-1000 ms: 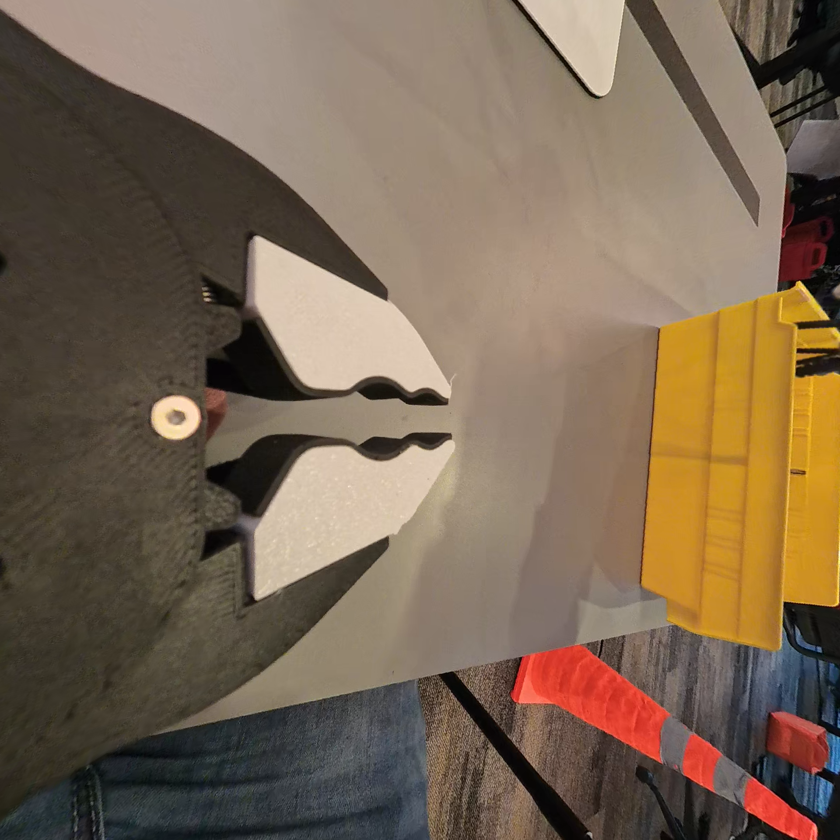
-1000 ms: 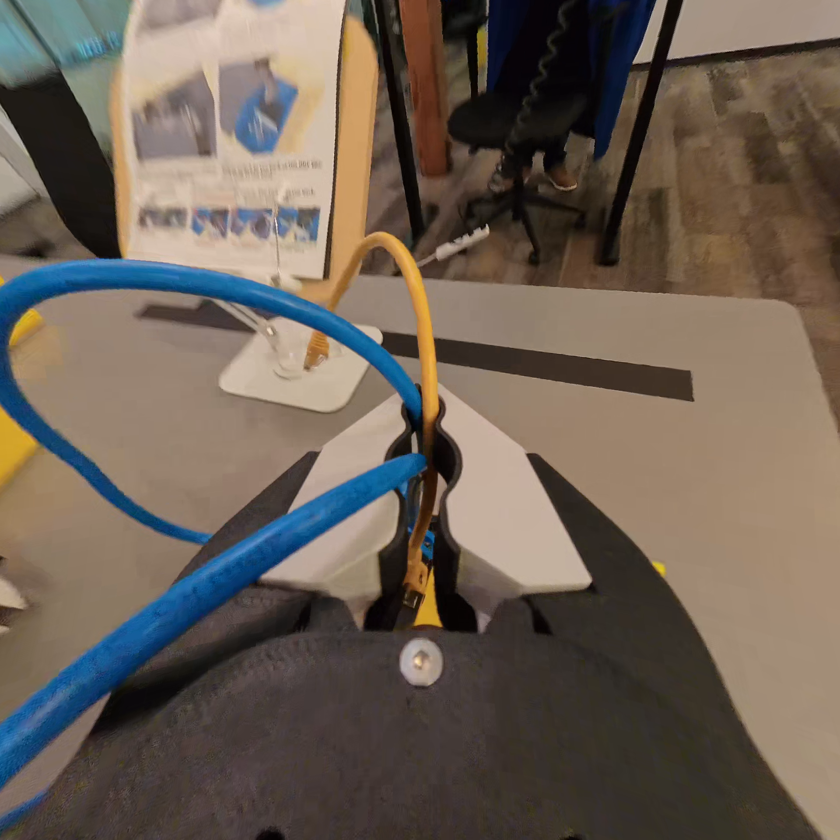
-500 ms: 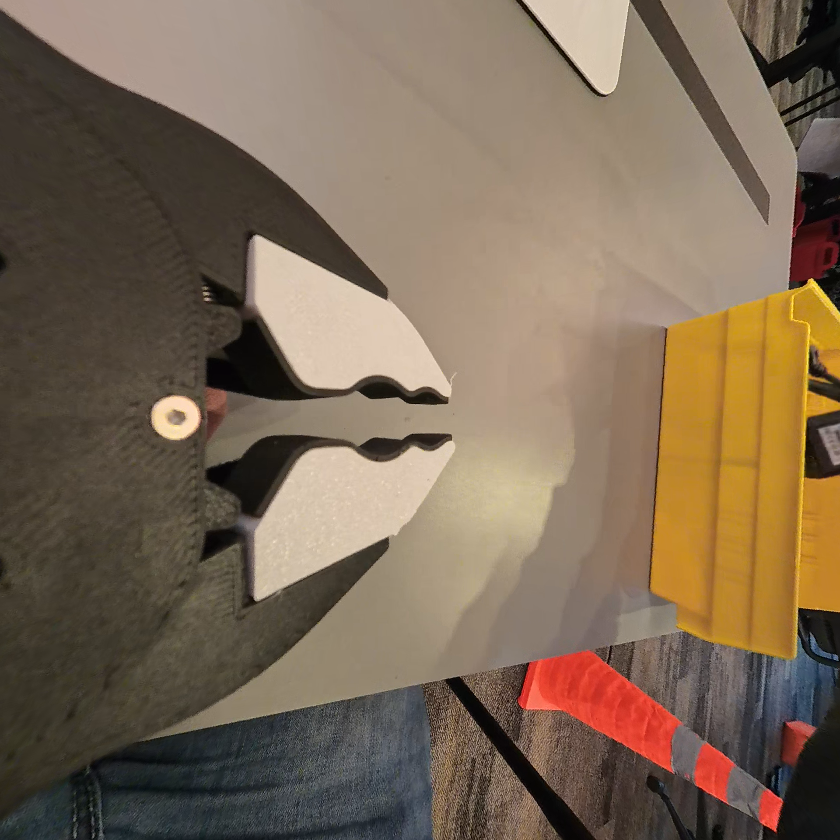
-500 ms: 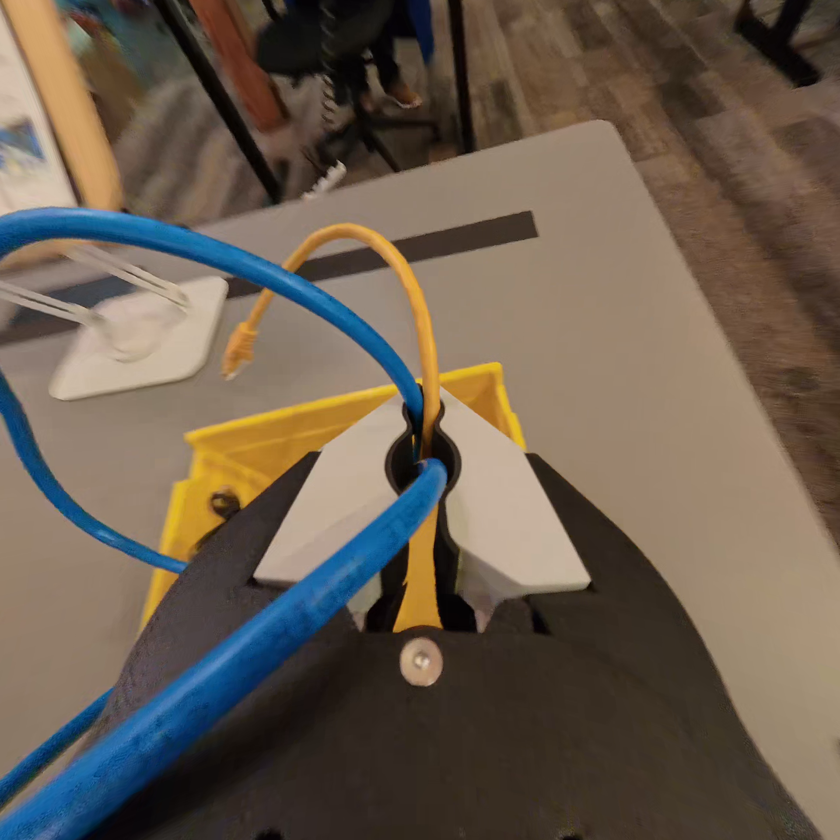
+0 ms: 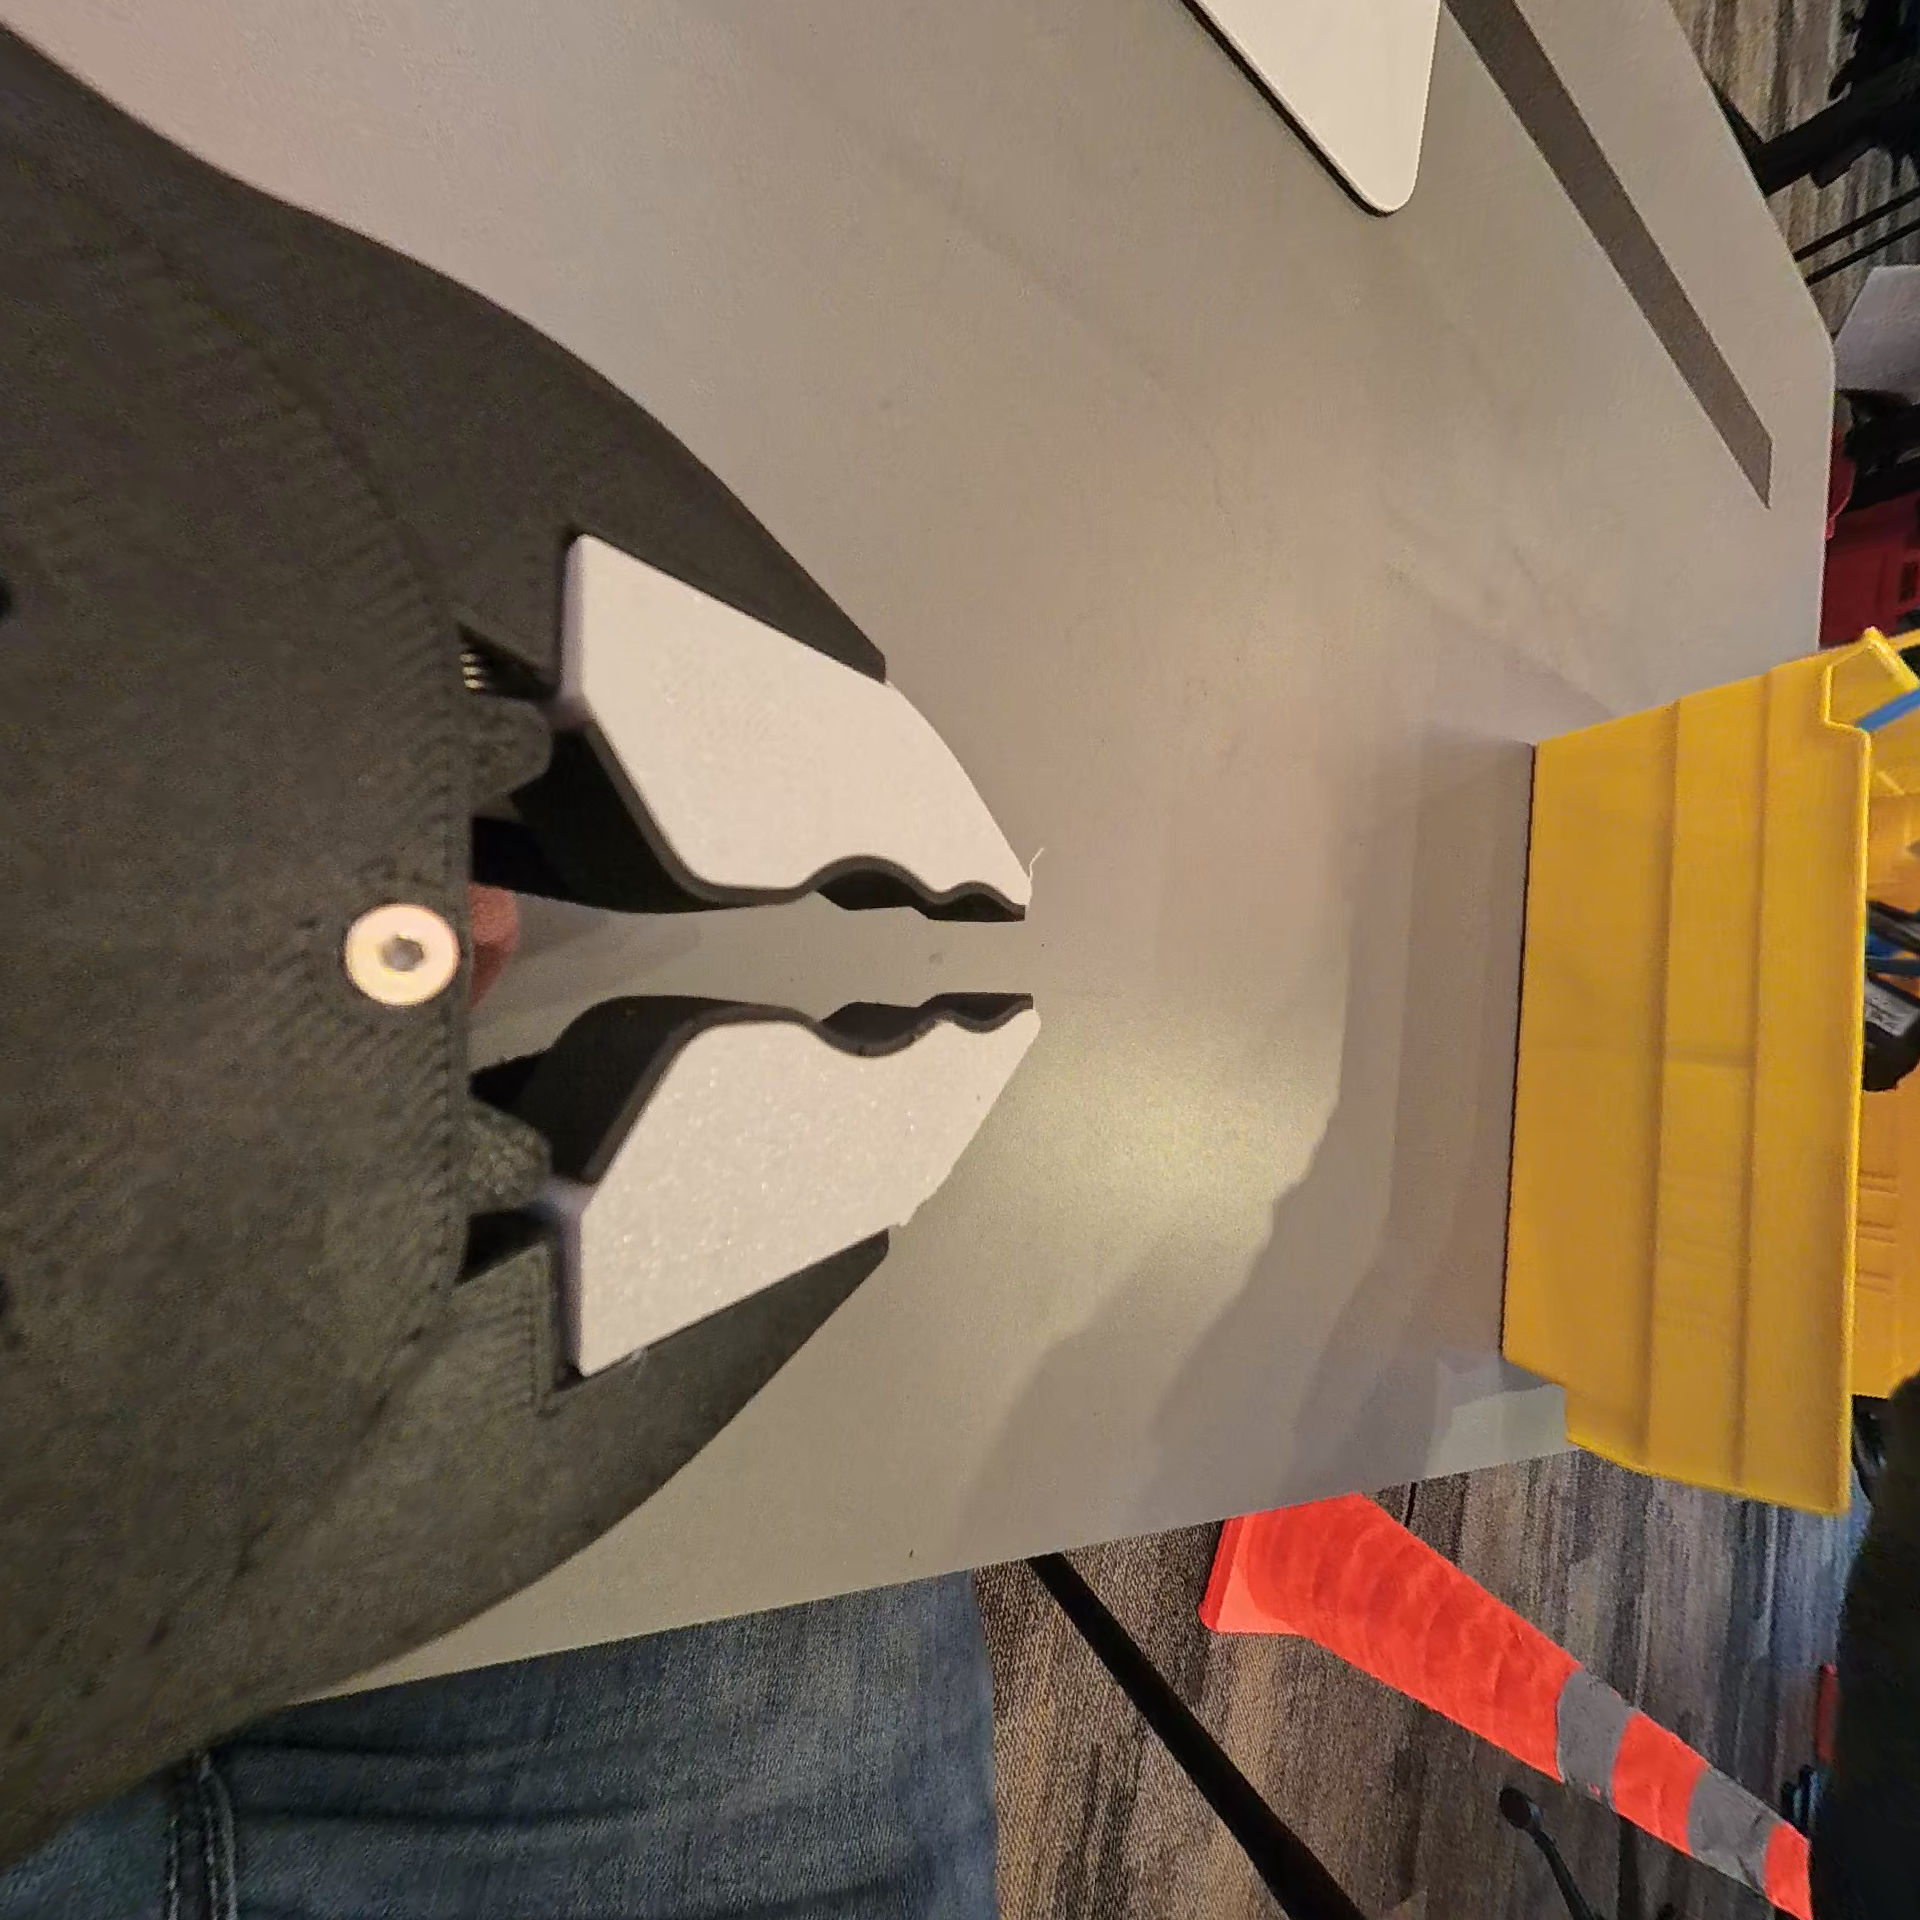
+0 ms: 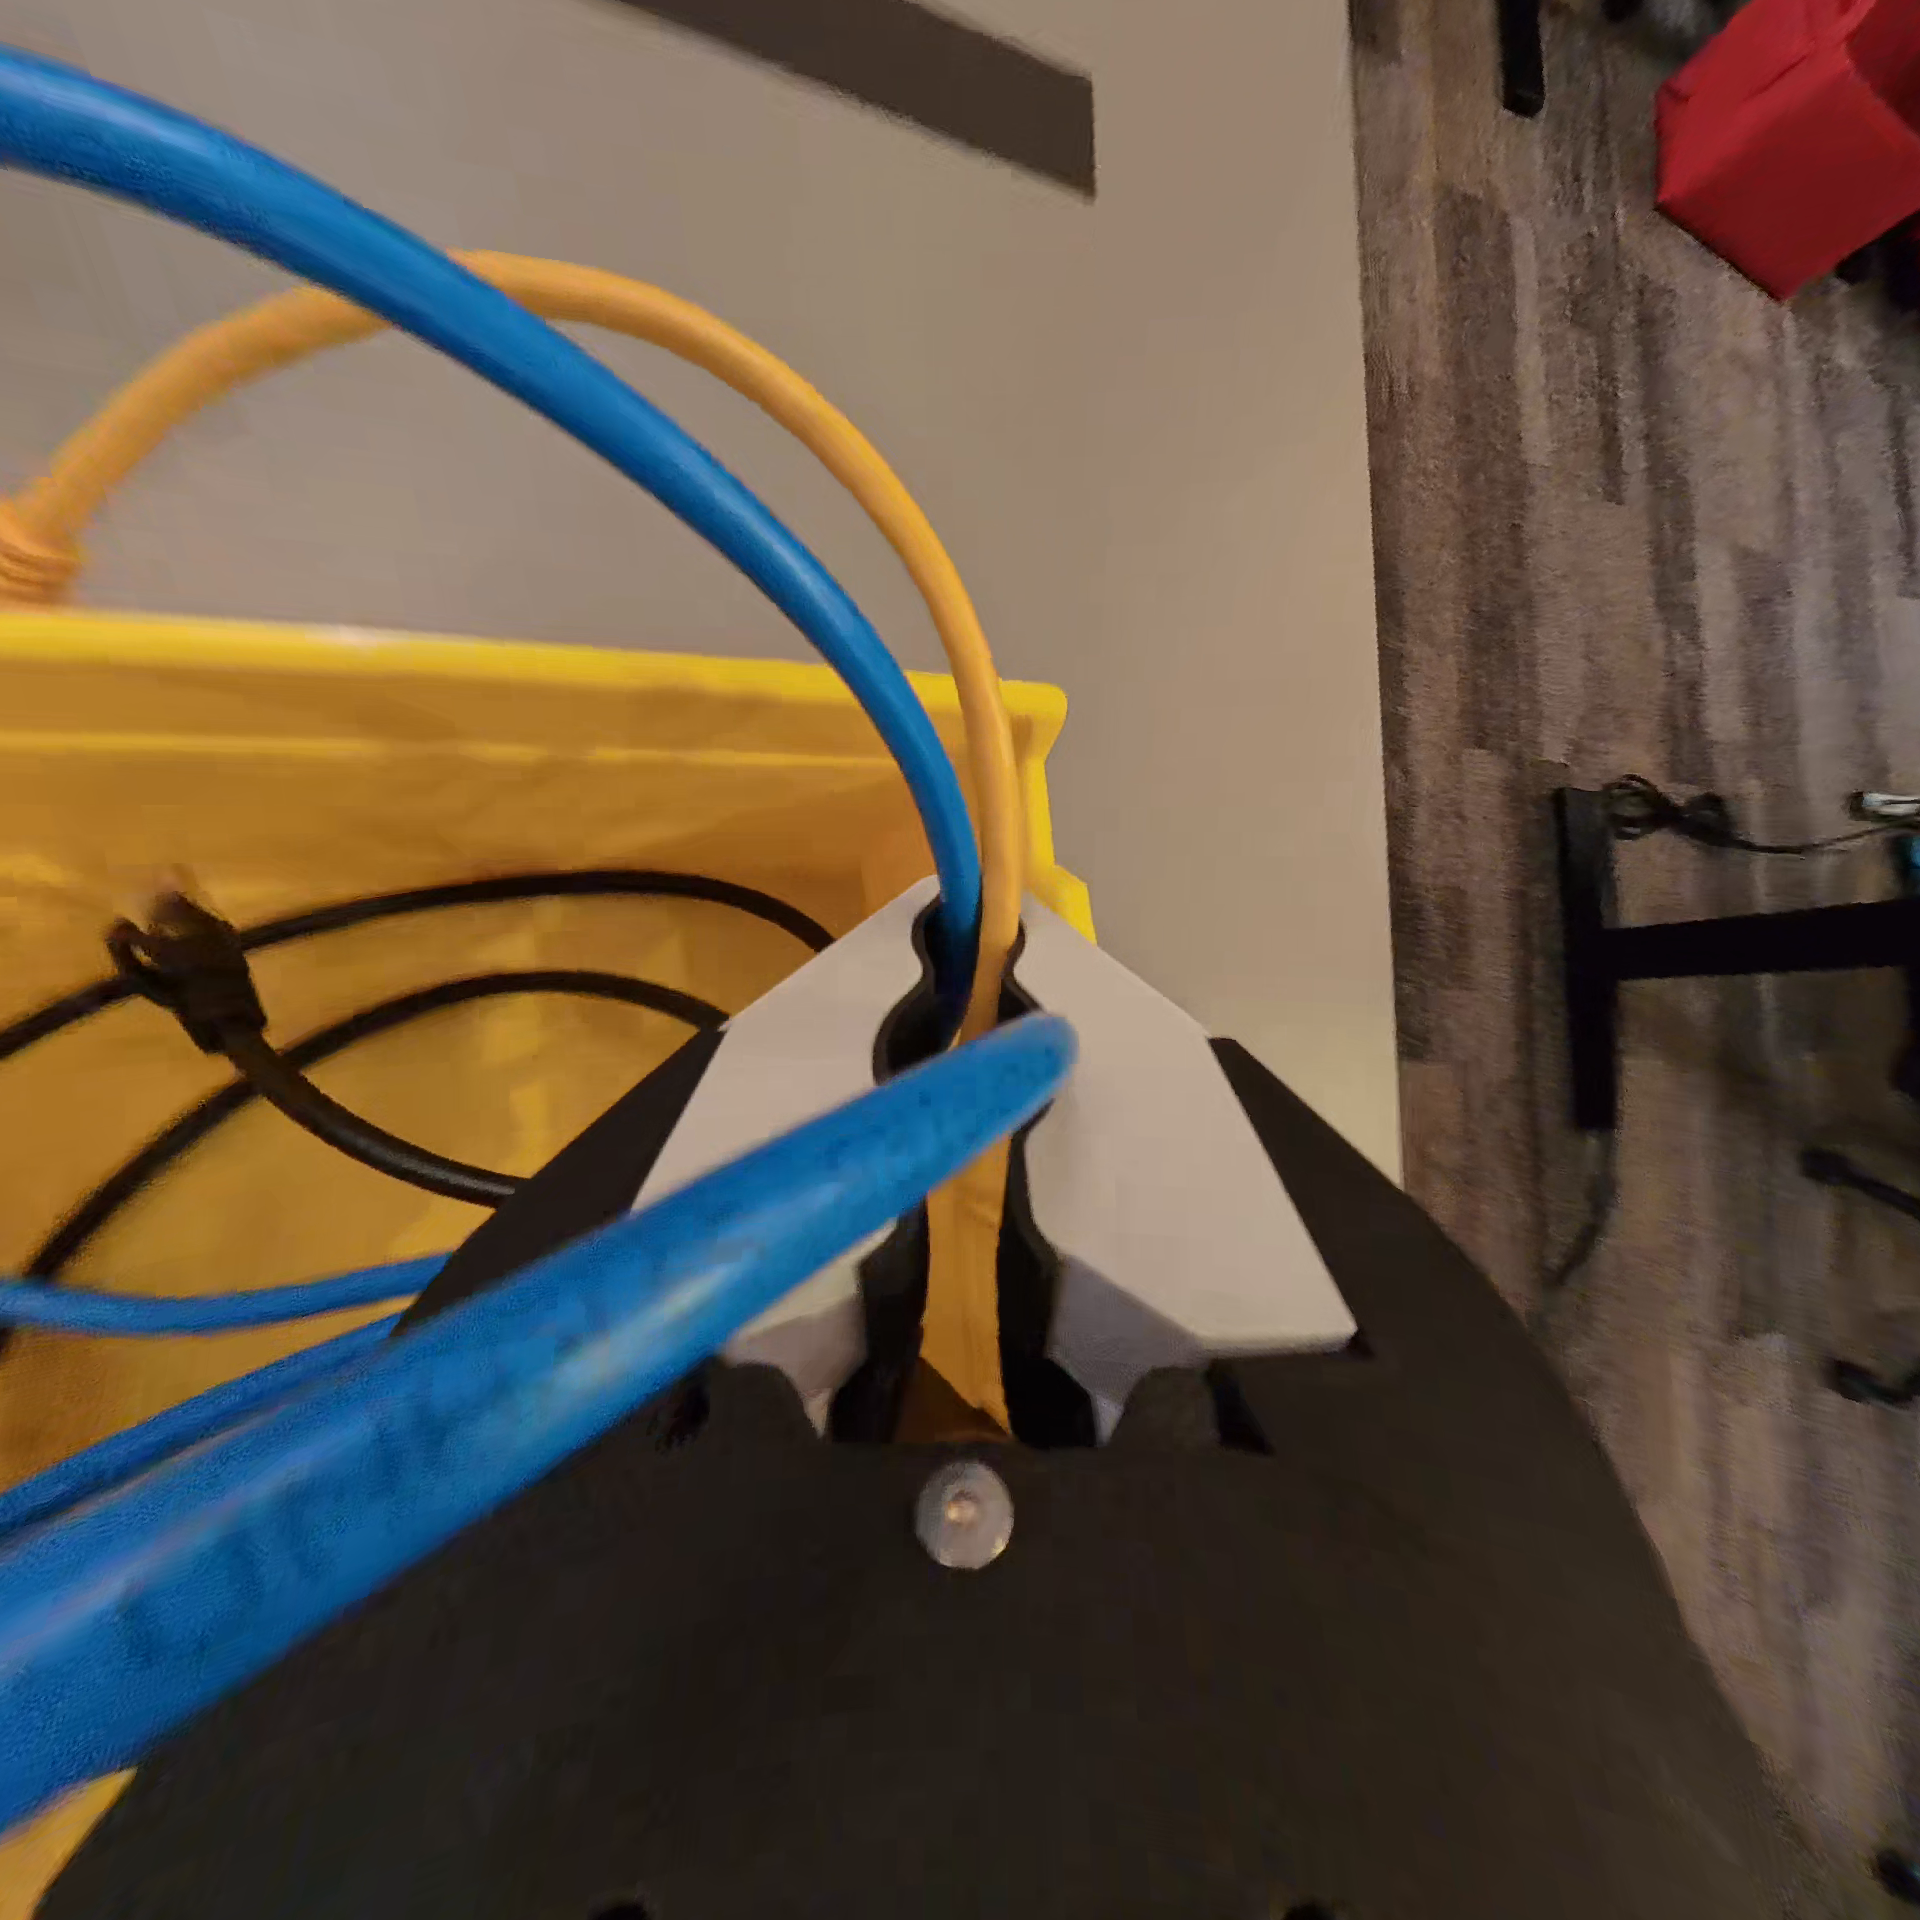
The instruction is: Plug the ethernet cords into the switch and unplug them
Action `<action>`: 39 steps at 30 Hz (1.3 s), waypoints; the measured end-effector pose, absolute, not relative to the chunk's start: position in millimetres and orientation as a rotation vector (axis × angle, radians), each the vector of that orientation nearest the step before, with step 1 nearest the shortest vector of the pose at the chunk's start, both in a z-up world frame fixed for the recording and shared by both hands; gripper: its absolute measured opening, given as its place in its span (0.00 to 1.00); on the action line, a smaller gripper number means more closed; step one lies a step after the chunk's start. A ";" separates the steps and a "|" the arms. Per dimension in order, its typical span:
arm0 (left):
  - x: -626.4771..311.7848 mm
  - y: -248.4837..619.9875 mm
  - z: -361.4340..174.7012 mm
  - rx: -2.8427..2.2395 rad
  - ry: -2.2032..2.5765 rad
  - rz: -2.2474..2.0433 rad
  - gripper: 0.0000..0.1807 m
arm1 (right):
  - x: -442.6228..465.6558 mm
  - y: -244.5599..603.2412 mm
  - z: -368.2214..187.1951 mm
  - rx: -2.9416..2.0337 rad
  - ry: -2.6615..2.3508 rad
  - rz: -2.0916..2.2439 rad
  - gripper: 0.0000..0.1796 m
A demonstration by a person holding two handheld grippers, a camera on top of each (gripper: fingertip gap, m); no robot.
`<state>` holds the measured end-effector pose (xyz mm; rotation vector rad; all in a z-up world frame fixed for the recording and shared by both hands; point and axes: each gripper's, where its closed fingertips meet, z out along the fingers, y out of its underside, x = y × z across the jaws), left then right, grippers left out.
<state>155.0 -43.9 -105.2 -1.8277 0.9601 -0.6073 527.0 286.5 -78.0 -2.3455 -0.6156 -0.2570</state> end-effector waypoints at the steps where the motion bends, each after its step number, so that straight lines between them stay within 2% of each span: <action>1: 155.1 -43.9 -105.3 -1.828 0.961 -0.608 0.07 | 528.0 285.4 -86.1 -2.368 -0.656 -0.291 0.01; 7: 155.2 -43.7 -105.4 -1.827 0.962 -0.603 0.07 | 525.9 283.2 -112.2 -2.463 -0.823 -0.430 0.00; 11: 155.7 -44.0 -106.8 -1.831 0.972 -0.592 0.07 | 530.2 264.8 -152.3 -2.663 -0.953 -0.426 0.00; 15: 156.3 -43.6 -108.2 -1.838 0.978 -0.590 0.07 | 521.0 260.6 -154.8 -2.717 -1.035 -0.389 0.02; 18: 156.1 -43.1 -108.0 -1.840 0.974 -0.598 0.08 | 515.2 256.4 -151.9 -2.730 -1.071 -0.316 0.08; 21: 156.0 -42.3 -108.5 -1.846 0.971 -0.608 0.08 | 510.1 253.4 -134.5 -2.696 -1.135 -0.309 0.14; 24: 156.7 -41.5 -109.7 -1.852 0.977 -0.604 0.08 | 501.3 251.7 -112.3 -2.657 -1.149 -0.233 0.27; 32: 157.6 -41.2 -111.3 -1.857 0.988 -0.592 0.08 | 507.8 223.8 -77.4 -2.620 -1.364 -0.149 0.43; 36: 157.8 -41.2 -111.5 -1.858 0.990 -0.590 0.08 | 509.0 210.5 -52.4 -2.602 -1.419 -0.084 0.42; 39: 158.0 -41.2 -112.0 -1.860 0.992 -0.588 0.08 | 502.4 217.5 -22.2 -2.525 -1.416 -0.029 0.37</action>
